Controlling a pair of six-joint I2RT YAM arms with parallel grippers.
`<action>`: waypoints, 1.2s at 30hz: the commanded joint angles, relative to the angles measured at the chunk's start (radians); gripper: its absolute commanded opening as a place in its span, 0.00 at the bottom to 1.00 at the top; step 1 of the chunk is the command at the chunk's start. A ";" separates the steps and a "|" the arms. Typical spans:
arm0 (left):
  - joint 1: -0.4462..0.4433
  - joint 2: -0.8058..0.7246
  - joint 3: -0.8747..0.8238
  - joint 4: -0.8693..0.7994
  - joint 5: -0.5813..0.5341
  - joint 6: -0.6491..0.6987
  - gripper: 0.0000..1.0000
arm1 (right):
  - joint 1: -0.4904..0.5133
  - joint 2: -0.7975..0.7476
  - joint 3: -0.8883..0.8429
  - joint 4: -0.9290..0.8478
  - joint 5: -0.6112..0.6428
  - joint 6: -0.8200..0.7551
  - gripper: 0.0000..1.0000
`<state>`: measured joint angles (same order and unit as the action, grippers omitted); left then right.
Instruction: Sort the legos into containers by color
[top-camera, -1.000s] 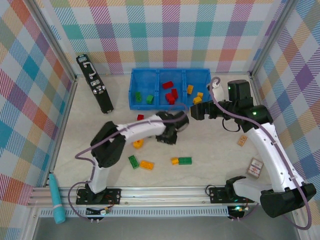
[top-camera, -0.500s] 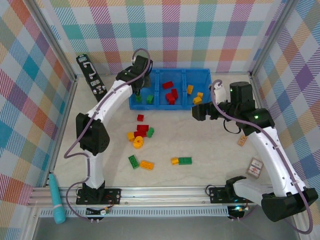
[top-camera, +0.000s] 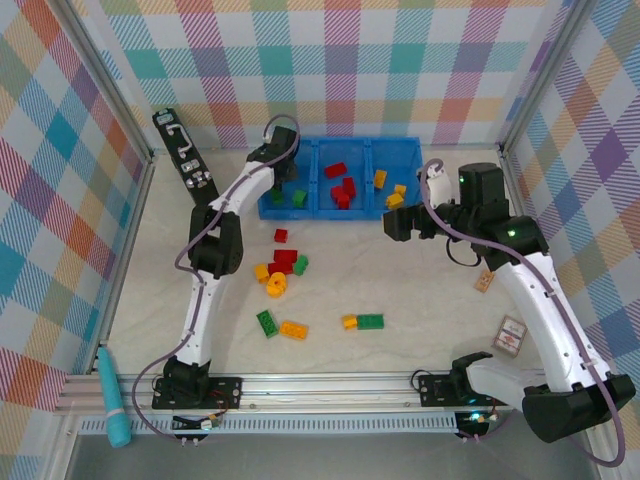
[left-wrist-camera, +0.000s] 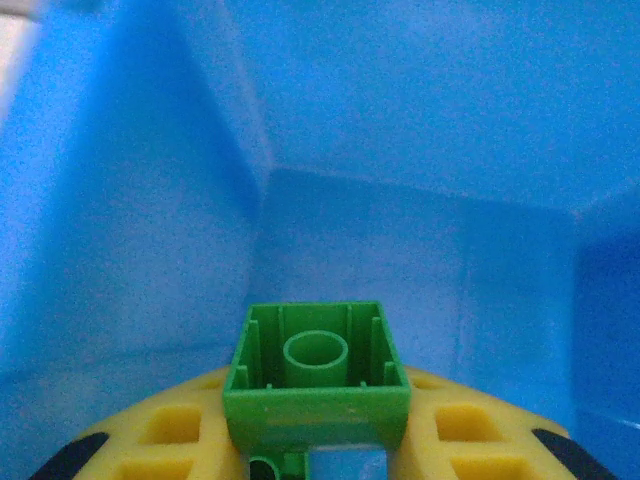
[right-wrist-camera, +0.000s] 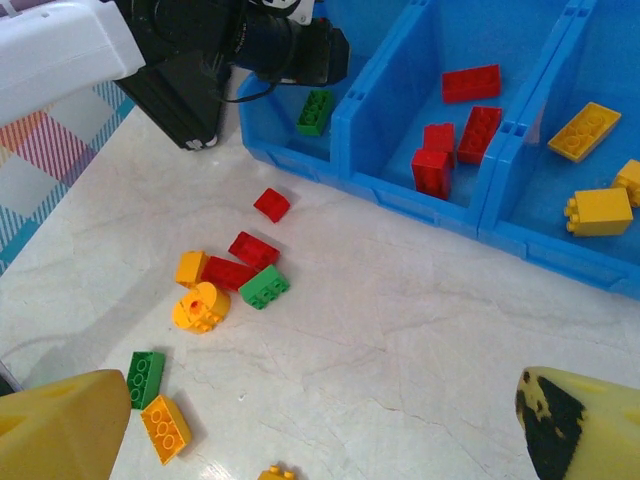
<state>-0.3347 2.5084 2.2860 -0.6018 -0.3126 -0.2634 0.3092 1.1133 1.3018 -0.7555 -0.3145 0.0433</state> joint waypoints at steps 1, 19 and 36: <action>-0.003 -0.020 0.035 -0.015 0.023 -0.013 0.25 | 0.007 0.018 0.011 0.016 -0.013 -0.011 0.99; -0.062 -0.348 -0.042 -0.177 0.062 0.176 0.53 | 0.006 0.075 0.039 0.018 -0.052 0.004 0.99; -0.344 -0.691 -0.776 -0.186 -0.010 0.113 0.51 | 0.007 0.141 0.092 -0.002 -0.104 0.014 0.99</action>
<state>-0.6613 1.8267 1.5372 -0.7856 -0.2993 -0.1062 0.3092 1.2369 1.3575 -0.7563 -0.3687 0.0444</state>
